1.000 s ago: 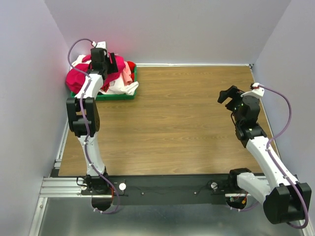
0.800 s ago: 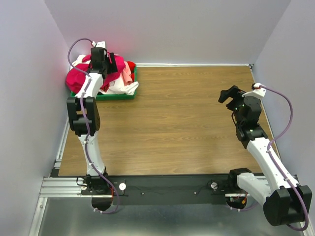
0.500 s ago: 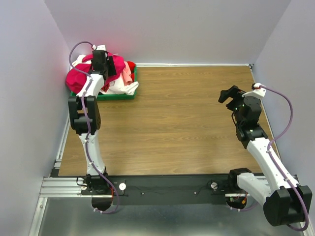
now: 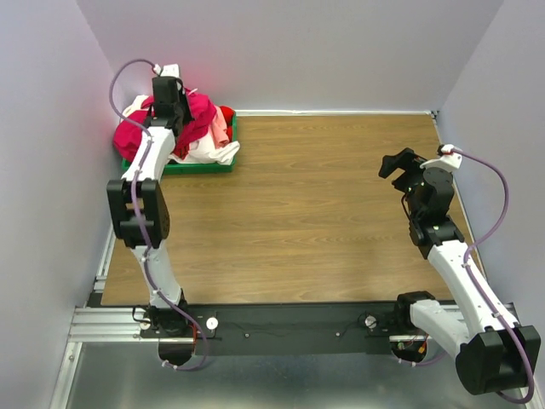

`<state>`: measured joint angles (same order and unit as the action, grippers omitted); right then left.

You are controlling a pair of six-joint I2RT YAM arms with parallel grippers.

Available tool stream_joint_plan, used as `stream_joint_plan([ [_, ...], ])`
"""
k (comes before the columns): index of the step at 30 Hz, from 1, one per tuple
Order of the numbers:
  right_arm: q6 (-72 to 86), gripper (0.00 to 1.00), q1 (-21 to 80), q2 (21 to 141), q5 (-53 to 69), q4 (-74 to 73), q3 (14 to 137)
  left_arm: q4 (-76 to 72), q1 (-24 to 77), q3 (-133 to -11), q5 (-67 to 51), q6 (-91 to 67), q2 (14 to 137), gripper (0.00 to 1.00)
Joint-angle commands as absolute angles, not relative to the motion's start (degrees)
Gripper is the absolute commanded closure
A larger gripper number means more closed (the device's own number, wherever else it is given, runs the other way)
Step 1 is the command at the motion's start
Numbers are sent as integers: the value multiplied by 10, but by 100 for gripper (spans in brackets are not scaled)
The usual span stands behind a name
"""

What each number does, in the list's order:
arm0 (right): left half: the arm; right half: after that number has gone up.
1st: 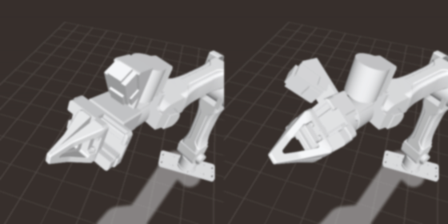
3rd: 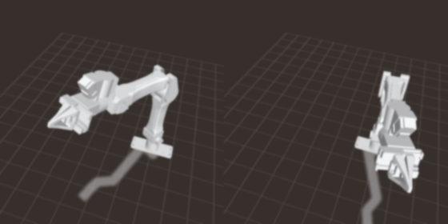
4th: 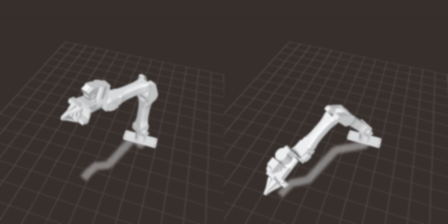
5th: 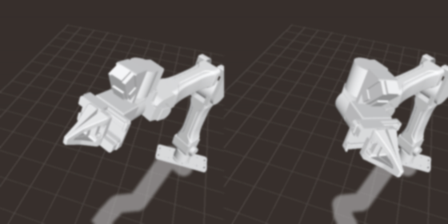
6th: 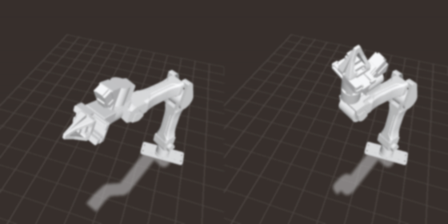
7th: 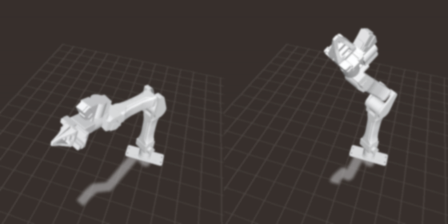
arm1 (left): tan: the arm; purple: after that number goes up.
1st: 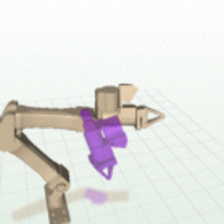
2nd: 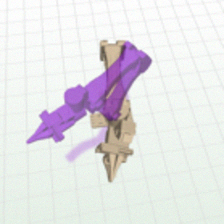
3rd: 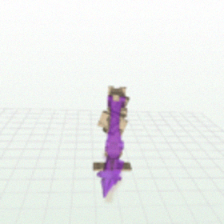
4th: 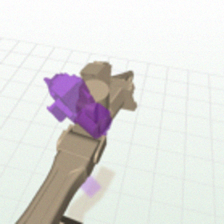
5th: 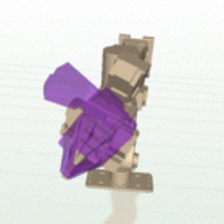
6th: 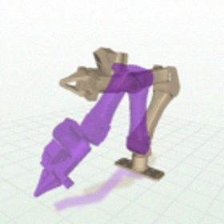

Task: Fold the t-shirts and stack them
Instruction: Grab the tshirt from the pile, then move the tshirt to the center of the board

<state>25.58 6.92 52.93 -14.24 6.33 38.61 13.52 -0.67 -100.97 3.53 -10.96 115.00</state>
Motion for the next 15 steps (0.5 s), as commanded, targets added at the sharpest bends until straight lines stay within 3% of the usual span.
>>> stream_joint_plan([
  [1,267,0,71,526,-142,57,385,113,32,-1018,9,-95,1005,100],
  [6,271,1,72,528,-132,56,385,106,106,-1021,3,-68,866,100],
  [15,283,1,71,513,-113,56,384,6,184,-969,-191,-119,715,100],
])
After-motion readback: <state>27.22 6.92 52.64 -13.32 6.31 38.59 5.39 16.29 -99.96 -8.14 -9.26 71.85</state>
